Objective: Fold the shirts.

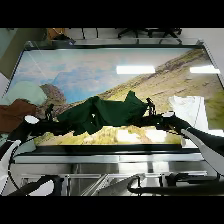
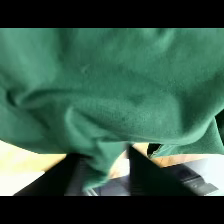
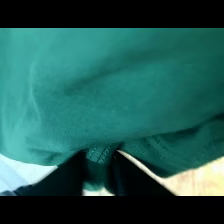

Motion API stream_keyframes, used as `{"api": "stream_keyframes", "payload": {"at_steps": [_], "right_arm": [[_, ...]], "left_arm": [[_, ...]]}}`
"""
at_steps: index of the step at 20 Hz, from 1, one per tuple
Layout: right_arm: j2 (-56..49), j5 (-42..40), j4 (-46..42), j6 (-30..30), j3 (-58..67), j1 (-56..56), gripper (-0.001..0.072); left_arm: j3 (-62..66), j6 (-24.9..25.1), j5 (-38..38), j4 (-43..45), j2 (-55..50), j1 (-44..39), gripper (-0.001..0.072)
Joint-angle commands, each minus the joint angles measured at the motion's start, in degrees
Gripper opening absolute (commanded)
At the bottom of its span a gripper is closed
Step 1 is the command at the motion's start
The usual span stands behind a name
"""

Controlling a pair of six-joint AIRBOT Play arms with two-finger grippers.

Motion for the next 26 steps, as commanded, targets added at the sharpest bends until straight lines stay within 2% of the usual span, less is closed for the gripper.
{"api": "stream_keyframes", "payload": {"at_steps": [1,2,3,6,8,13,15,20,23,26], "right_arm": [[-1.01,4.92,7.45,-6.56,0.0,0.22,0.0101],[-0.37,5.9,7.43,-6.54,0.0,0.11,0.0048],[0.68,6.38,7.43,-6.49,0.02,0.11,0.0017],[6.21,8.72,7.48,-6.34,2.1,-1.05,0.0017],[11.26,13.03,7.5,-5.2,7.17,-4.61,0.0016],[23.63,20.0,7.48,-1.77,31.93,-18.93,0.0017],[27.15,20.17,7.45,-1.79,41.81,-24.0,0.0017],[33.81,20.2,5.9,-1.79,57.11,-36.11,0.0017],[35.32,20.52,2.99,-1.77,58.21,-40.7,0.0016],[31.63,26.23,2.34,-0.24,57.18,-42.77,0.0017]], "left_arm": [[0.81,1.36,-0.37,0.0,-1.29,-1.01,0.0074],[0.81,1.75,-0.72,-0.02,-0.76,-0.63,0.0017],[0.81,1.75,-1.03,-0.02,0.24,-0.02,0.0017],[1.81,1.73,-3.43,-0.15,6.73,3.26,0.0016],[6.54,1.68,-7.76,-0.42,12.39,6.54,0.0016],[30.47,1.73,-10.16,-13.86,27.58,17.05,0.0016],[42.27,1.73,-10.36,-13.77,30.95,20.92,0.0016],[62.93,1.75,-10.36,-12.96,34.49,31.1,0.0016],[68.5,1.6,-14.51,-11.54,32.04,31.65,0.0017],[67.56,1.4,-19.5,-11.85,27.63,30.1,0.0017]]}}
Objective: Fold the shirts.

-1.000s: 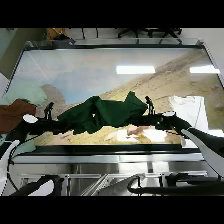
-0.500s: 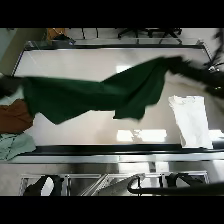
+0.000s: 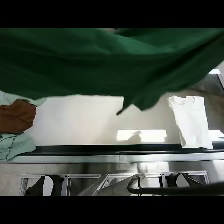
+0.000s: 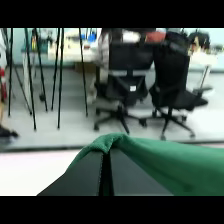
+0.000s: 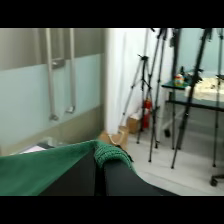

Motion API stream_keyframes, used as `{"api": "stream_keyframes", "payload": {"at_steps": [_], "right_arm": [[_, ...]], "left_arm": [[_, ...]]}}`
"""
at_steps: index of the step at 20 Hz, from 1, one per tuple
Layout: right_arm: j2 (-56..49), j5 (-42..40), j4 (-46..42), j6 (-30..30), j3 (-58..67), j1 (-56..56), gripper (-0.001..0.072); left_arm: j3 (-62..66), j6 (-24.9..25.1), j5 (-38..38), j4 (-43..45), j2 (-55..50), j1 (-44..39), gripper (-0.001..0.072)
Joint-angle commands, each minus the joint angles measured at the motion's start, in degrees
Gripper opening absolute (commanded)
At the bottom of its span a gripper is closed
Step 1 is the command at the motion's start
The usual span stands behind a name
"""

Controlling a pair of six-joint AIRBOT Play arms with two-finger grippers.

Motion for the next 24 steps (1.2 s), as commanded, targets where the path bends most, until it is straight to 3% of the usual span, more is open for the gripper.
{"api": "stream_keyframes", "payload": {"at_steps": [1,4,7,11,14,15,16,17,18,21,24], "right_arm": [[-3.93,6.93,-0.39,1.05,-0.55,-2.69,0.0017],[-11.1,13.18,5.11,0.94,-7.87,-1.22,0.0018],[-19.52,12.85,2.1,-1.73,-19.12,7.98,0.0024],[-34.32,-0.52,-8.04,-4.96,-30.86,20.63,0.0023],[-46.34,-8.98,-8.09,-6.32,-31.12,24.24,0.0024],[-49.16,-10.54,-7.15,-6.8,-30.51,24.35,0.0059],[-50.97,-10.71,-6.71,-6.8,-29.49,24.22,0.0227],[-51.67,-10.27,-6.95,-6.8,-28.24,23.63,0.0334],[-51.36,-9.29,-6.97,-6.84,-27.15,22.86,0.0368],[-47.06,-2.82,-6.99,-6.69,-23.43,18.25,0.0369],[-39.28,-0.26,-11.17,-2.49,-23.21,12.04,0.0369]], "left_arm": [[-0.76,-0.28,-5.68,0.35,-4.35,-2.45,0.0017],[-11.56,0.2,-9.94,0.68,-10.54,-12.48,0.0017],[-25.09,2.4,-7.26,3.65,-18.84,-23.17,0.0017],[-41.55,2.49,9.55,14.12,-31.87,-34.05,0.0017],[-44.7,2.49,19.43,13.86,-42.6,-35.93,0.0019],[-43.47,2.49,20.0,13.86,-45.77,-35.34,0.002],[-41.16,2.34,18.69,13.79,-48.46,-34.38,0.0026],[-38.29,2.34,15.85,13.49,-50.56,-33.07,0.0308],[-35.08,2.21,11.72,13.51,-52.04,-31.74,0.072],[-24.94,-0.11,-1.99,13.62,-53.83,-26.56,0.0694],[-19.67,-2.05,-9.79,13.75,-51.93,-21.68,0.0694]]}}
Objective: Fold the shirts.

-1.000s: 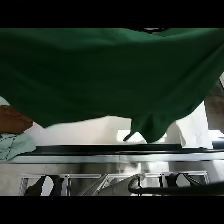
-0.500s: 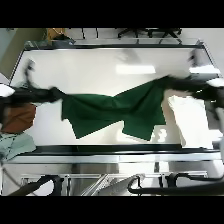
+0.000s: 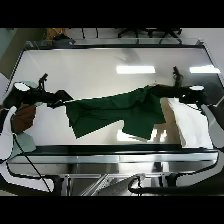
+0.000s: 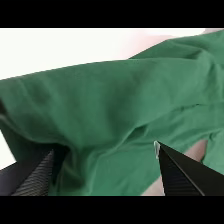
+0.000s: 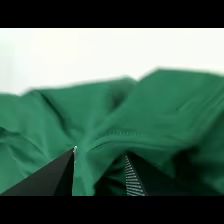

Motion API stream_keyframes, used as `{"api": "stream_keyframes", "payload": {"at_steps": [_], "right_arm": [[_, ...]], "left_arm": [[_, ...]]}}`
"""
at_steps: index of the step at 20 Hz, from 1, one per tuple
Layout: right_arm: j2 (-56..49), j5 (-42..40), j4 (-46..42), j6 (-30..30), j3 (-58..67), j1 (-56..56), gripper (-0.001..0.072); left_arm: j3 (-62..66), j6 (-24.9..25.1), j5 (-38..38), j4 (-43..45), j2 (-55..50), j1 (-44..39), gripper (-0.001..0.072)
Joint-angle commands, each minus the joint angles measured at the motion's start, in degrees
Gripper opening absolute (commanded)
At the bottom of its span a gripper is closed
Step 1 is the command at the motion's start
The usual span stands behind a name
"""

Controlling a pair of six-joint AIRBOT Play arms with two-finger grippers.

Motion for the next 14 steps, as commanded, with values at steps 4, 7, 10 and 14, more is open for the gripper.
{"api": "stream_keyframes", "payload": {"at_steps": [4,7,10,14], "right_arm": [[12.61,4.35,-18.97,16.13,-3.98,-9.77,0.037],[16.81,5.09,-22.56,17.66,-13.97,-10.21,0.04],[18.29,4.15,-22.16,17.79,-23.26,-10.03,0.053],[17.99,2.19,-21.24,16.2,-29.86,-9.97,0.0526]], "left_arm": [[-5.05,-1.16,-9.46,0.7,6.64,7.15,0.0694],[-20.24,1.55,-2.58,0.7,11.69,6.03,0.0694],[-30.18,3.26,5.29,0.52,13.33,3.13,0.0694],[-33.88,6.4,14.51,-3.21,13.27,-2.64,0.0694]]}}
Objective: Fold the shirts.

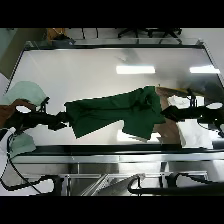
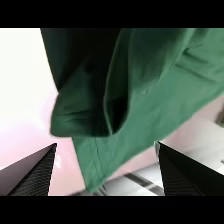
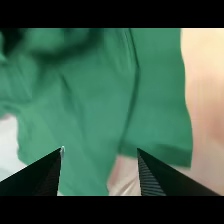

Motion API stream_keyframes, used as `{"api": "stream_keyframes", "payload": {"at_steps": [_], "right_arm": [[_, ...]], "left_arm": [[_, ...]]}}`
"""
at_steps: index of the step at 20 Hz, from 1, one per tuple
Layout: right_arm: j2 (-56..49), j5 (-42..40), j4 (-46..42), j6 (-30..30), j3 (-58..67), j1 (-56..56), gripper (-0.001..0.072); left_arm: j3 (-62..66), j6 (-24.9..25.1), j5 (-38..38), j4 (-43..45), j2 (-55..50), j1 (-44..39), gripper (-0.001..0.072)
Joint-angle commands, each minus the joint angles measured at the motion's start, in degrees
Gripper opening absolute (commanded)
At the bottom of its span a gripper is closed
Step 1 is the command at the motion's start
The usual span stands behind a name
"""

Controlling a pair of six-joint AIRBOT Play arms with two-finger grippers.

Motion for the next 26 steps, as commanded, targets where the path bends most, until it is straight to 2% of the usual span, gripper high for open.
{"api": "stream_keyframes", "payload": {"at_steps": [1,6,7,8,9,10,12,13,14,15,16,18,21,26], "right_arm": [[0.02,-1.42,0.39,-0.9,-5.92,-0.09,0.0523],[-4.33,-2.43,1.77,-1.14,-6.86,4.94,0.052],[-5.51,-3.63,2.23,-1.14,-6.86,7.19,0.052],[-6.78,-5.16,2.84,-1.14,-6.86,9.84,0.0519],[-7.96,-6.6,3.52,-1.16,-6.84,12.28,0.0518],[-8.85,-7.56,4.61,-2.14,-6.84,14.27,0.0463],[-9.31,-7.93,8.09,-5.01,-6.78,16.57,0.0199],[-8.85,-7.89,10.14,-5.64,-6.71,16.83,0.0155],[-8.11,-7.74,11.56,-5.64,-6.64,16.79,0.0058],[-6.71,-7.72,11.91,-5.6,-6.45,16.74,0.0018],[-5.11,-6.78,11.85,-5.62,-5.75,16.7,0.0018],[-0.87,-3.76,11.89,-5.33,-2.36,15.78,0.0017],[6.54,-1.68,11.89,-3.54,9.11,12.2,0.0017],[14.08,-2.29,11.85,-2.58,41.11,5.81,0.0017]], "left_arm": [[-2.95,2.16,8.81,-2.49,0.57,-4.33,0.0694],[2.51,2.14,9.2,-2.29,0.57,-7.08,0.0692],[3.13,2.14,9.2,-1.86,0.57,-7.08,0.0643],[3.39,2.14,9.05,-1.7,0.57,-7.1,0.0512],[3.3,2.14,9.03,-1.44,0.57,-7.1,0.0452],[3.21,2.16,8.83,-1.36,0.33,-7.1,0.0453],[3.21,2.16,7.72,-1.4,-1.03,-7.06,0.0453],[3.21,2.14,6.93,-1.42,-2.12,-7.08,0.0452],[3.21,2.14,6.32,-1.44,-3.26,-7.08,0.0449],[3.34,2.14,5.33,-1.62,-4.39,-7.06,0.0268],[3.91,2.19,4.28,-1.6,-5.16,-6.88,0.0011],[6.93,2.14,1.29,-2.89,-5.05,-6.27,0.0016],[16.06,2.12,-3.37,-6.62,0.28,-4.57,0.0014],[41.62,-0.72,-5.99,-15.76,12.85,0.94,0.0014]]}}
